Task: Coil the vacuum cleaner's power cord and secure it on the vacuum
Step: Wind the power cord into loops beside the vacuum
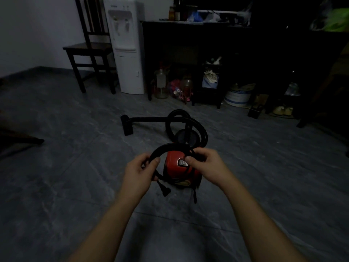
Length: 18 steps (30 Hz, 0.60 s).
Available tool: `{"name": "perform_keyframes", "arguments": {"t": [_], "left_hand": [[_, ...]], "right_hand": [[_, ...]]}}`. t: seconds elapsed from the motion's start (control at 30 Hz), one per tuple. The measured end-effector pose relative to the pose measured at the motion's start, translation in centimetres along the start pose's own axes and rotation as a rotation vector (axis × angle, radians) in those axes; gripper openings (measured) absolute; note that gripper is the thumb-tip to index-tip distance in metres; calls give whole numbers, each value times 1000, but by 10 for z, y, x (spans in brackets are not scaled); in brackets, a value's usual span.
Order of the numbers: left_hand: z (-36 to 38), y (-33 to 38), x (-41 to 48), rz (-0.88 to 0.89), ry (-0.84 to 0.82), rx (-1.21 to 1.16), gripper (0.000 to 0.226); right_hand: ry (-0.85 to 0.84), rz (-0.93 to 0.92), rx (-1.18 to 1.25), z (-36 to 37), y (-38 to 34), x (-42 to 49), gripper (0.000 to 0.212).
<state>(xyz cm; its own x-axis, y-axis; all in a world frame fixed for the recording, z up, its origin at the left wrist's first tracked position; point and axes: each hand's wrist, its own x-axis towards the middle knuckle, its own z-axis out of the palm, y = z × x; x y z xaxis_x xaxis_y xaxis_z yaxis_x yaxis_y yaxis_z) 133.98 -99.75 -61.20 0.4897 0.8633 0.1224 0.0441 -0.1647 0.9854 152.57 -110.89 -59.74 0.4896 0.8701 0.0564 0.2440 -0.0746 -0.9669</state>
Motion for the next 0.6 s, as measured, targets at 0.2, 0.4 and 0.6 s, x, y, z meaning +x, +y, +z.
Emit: {"name": "perform_keyframes", "arguments": {"t": [0.2,0.4,0.6], "left_hand": [[14,10,1,-6,19,-39,9],[21,34,3,49,35,-84,7],[17,56,2,85,57,-96,8]], "right_hand": [[-20,-19,23,-19,-13,-7,6],[51,-59,60,-29,-30,-7,11],[95,-143,36,-28,-52,-10,9]]}}
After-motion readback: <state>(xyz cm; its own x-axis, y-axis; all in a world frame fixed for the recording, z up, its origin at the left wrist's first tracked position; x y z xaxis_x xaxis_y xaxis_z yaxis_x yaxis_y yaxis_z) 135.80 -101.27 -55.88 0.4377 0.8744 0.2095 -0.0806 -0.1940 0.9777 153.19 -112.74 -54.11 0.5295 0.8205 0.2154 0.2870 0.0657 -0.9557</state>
